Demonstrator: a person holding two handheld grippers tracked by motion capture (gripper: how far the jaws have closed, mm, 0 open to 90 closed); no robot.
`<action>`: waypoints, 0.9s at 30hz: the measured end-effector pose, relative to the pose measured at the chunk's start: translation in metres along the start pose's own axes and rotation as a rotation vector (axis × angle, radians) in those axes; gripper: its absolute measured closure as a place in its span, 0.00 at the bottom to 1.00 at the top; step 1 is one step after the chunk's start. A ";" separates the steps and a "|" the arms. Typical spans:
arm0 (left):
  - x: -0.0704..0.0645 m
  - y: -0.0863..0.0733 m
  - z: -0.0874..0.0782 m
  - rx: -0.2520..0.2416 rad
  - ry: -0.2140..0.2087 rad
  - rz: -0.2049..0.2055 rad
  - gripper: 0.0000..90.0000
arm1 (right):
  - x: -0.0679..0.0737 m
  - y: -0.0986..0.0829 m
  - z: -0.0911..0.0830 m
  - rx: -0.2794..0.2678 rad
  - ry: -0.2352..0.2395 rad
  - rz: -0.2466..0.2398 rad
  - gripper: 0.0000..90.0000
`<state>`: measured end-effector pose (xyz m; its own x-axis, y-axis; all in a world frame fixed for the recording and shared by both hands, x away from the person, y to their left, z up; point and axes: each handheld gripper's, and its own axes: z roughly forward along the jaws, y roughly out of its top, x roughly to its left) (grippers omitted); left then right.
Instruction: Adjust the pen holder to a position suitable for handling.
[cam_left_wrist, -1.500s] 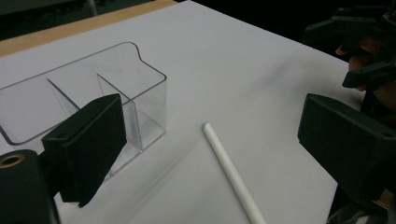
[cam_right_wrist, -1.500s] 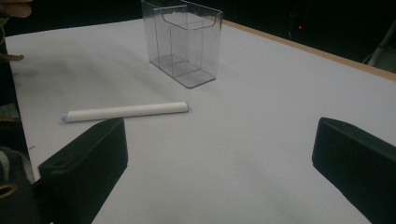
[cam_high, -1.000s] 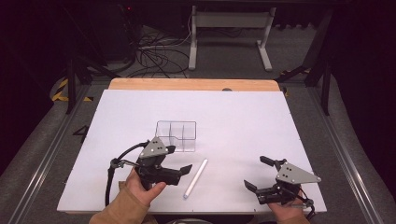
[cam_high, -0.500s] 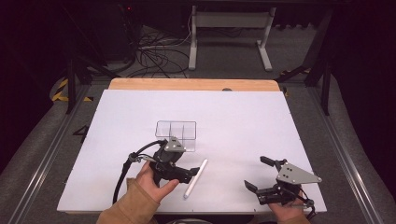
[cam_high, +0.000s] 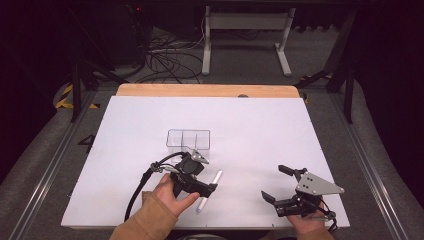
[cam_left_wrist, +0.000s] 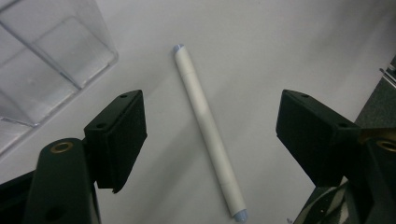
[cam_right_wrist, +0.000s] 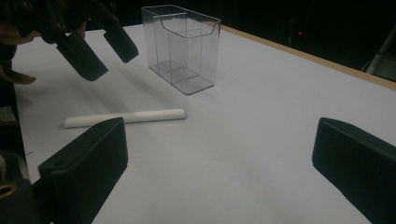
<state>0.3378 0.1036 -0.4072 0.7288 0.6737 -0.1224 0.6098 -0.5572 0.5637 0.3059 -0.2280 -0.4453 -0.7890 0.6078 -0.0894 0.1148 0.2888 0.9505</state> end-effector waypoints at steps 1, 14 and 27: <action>0.000 0.000 0.002 0.007 -0.004 -0.005 0.28 | -0.001 0.000 0.000 -0.003 0.002 0.000 0.04; 0.001 0.002 0.027 0.118 -0.033 -0.049 0.32 | -0.005 0.005 0.012 -0.007 0.036 -0.012 0.04; 0.001 0.001 0.035 0.146 -0.009 -0.030 0.35 | -0.005 0.006 0.014 -0.013 0.042 -0.013 0.05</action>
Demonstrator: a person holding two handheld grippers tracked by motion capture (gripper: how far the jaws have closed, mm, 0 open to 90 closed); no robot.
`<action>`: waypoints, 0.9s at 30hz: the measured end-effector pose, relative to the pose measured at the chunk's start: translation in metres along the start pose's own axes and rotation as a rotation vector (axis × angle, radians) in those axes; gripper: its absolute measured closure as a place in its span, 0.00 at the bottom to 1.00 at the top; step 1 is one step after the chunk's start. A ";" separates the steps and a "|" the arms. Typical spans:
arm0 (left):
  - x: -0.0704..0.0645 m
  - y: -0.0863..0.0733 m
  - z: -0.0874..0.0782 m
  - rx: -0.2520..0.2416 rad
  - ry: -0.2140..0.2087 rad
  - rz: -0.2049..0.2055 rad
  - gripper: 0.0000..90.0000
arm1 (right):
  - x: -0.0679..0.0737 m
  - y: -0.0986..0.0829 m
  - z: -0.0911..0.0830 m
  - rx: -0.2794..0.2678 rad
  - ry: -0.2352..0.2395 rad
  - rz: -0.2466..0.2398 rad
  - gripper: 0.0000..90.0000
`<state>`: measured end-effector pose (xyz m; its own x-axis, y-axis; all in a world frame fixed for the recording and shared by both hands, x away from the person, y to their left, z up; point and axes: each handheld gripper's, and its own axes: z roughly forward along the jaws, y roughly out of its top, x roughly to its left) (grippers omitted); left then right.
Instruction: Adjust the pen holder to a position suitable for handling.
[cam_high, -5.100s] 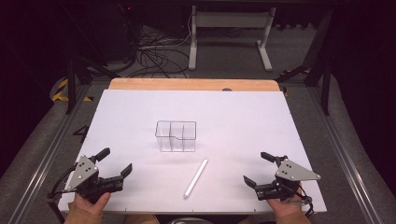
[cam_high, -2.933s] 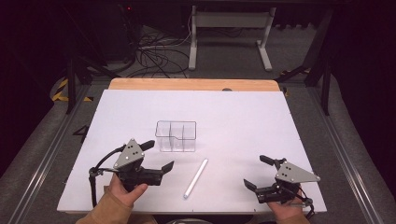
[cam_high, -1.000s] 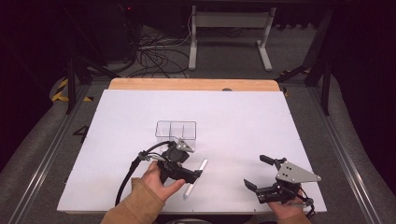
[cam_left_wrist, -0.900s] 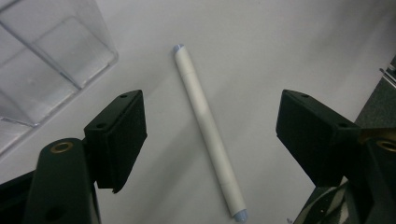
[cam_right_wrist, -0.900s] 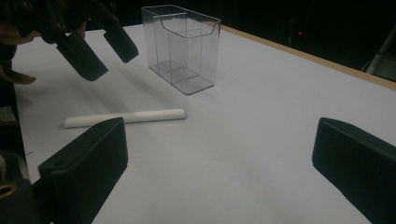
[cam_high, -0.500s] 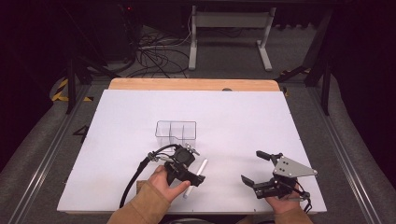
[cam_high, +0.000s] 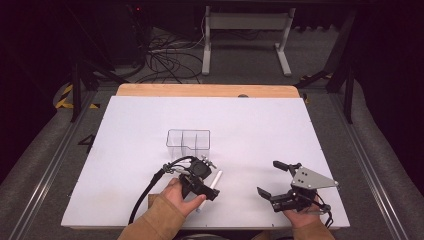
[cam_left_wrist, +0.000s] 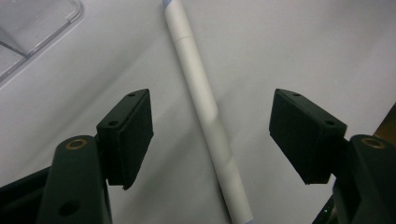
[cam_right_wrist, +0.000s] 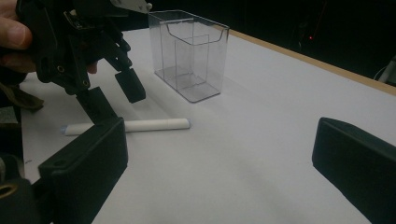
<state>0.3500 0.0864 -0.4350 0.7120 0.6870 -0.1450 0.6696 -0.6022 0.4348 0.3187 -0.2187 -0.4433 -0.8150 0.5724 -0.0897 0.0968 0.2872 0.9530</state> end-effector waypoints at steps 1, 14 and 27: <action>0.000 0.000 0.000 0.005 -0.002 -0.002 0.36 | 0.000 0.000 0.000 0.001 0.001 0.000 0.04; 0.000 0.005 0.011 -0.012 0.019 -0.060 0.49 | 0.000 0.000 0.000 0.002 -0.003 -0.003 0.04; -0.006 0.012 0.018 0.022 0.095 -0.084 0.58 | 0.000 -0.001 0.000 0.004 0.002 -0.002 0.04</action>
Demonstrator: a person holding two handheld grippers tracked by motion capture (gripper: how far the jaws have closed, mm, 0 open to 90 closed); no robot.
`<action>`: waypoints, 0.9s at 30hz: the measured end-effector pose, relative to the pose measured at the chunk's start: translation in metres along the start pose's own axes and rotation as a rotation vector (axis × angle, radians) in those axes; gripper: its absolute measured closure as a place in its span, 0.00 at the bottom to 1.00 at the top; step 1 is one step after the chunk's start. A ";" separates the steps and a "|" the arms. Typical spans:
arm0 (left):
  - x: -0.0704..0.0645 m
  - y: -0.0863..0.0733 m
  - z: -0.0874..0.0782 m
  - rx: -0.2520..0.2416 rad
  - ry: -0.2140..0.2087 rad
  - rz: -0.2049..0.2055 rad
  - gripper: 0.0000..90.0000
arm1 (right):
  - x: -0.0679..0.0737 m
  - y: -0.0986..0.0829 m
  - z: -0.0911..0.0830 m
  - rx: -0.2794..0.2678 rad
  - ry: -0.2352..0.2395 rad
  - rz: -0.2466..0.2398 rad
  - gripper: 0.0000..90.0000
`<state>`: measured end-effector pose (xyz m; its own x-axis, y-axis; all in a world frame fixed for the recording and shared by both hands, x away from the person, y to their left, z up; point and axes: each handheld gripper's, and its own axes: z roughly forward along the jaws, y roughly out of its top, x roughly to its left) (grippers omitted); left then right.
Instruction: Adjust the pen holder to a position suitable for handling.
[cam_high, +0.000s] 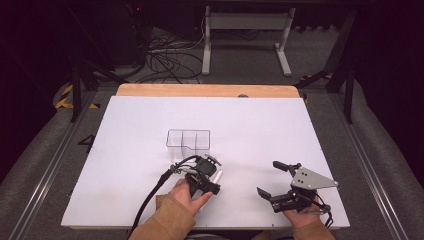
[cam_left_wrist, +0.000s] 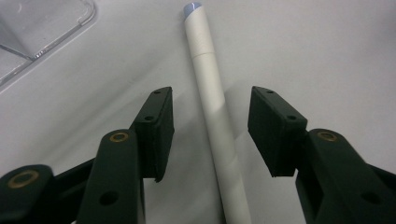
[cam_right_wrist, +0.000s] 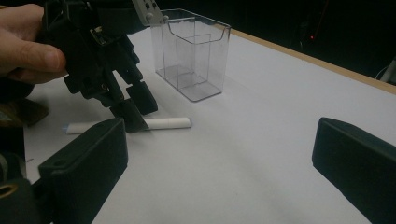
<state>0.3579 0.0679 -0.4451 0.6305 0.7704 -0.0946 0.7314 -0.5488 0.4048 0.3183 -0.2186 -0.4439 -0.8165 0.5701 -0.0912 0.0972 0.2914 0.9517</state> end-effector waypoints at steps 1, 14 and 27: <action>0.000 0.000 0.000 0.002 -0.001 -0.001 0.59 | 0.000 0.000 0.000 0.001 0.000 0.000 0.04; -0.003 0.001 0.004 -0.009 0.002 -0.015 0.70 | 0.000 0.000 0.000 0.003 0.005 -0.003 0.04; -0.003 0.000 0.004 -0.019 0.007 -0.045 0.78 | 0.000 -0.001 0.001 0.004 0.009 -0.005 0.04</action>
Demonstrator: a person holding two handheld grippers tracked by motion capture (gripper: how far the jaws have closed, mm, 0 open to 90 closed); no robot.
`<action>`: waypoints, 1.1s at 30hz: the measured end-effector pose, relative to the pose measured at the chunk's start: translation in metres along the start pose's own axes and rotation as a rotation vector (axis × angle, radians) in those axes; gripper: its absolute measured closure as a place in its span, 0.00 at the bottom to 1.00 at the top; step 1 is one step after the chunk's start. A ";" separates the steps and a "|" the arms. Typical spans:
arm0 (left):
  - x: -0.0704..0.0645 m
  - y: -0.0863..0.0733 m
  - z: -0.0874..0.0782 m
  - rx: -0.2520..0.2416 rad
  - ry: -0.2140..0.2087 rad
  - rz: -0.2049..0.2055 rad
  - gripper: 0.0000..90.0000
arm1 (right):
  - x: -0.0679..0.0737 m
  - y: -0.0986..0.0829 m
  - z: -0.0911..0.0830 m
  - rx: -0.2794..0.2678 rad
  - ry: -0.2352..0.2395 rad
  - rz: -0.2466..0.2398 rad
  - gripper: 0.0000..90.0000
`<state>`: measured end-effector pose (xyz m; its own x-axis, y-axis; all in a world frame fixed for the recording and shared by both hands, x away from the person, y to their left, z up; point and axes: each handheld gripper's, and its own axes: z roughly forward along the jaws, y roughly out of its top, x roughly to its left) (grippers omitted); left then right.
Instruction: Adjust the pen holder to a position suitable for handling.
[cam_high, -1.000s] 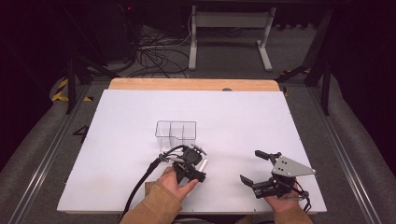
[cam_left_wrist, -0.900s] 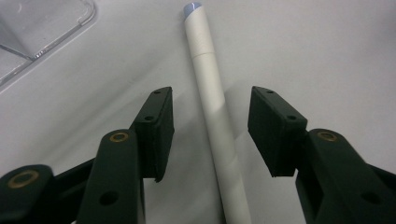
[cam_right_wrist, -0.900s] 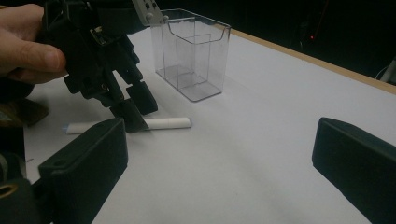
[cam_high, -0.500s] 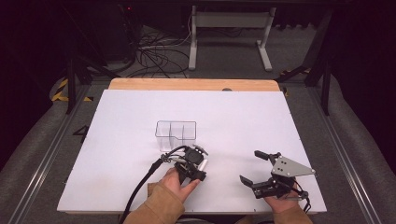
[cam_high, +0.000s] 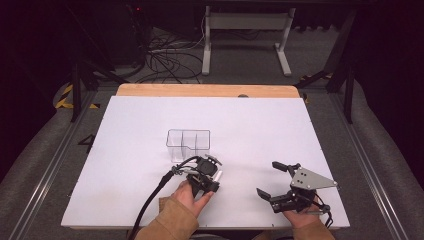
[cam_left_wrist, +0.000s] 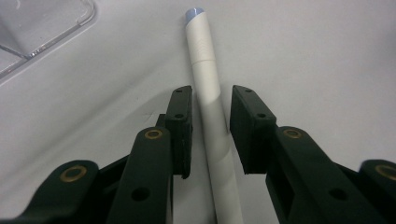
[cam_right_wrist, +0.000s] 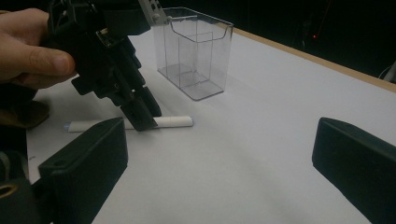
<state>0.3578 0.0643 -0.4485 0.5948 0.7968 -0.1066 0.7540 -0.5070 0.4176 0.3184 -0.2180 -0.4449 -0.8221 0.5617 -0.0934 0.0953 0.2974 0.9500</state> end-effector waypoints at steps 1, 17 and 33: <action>0.000 0.000 0.000 -0.001 0.001 -0.003 0.79 | 0.000 0.000 0.000 0.000 0.000 0.000 0.04; 0.002 -0.001 0.001 -0.011 -0.028 -0.052 0.87 | 0.000 0.000 0.000 0.000 0.007 -0.006 0.04; 0.003 -0.005 -0.013 -0.091 -0.054 -0.026 0.87 | 0.000 -0.001 0.000 0.001 0.008 -0.009 0.04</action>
<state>0.3522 0.0731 -0.4389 0.5914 0.7891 -0.1660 0.7424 -0.4525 0.4940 0.3179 -0.2180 -0.4456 -0.8275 0.5526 -0.0992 0.0887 0.3031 0.9488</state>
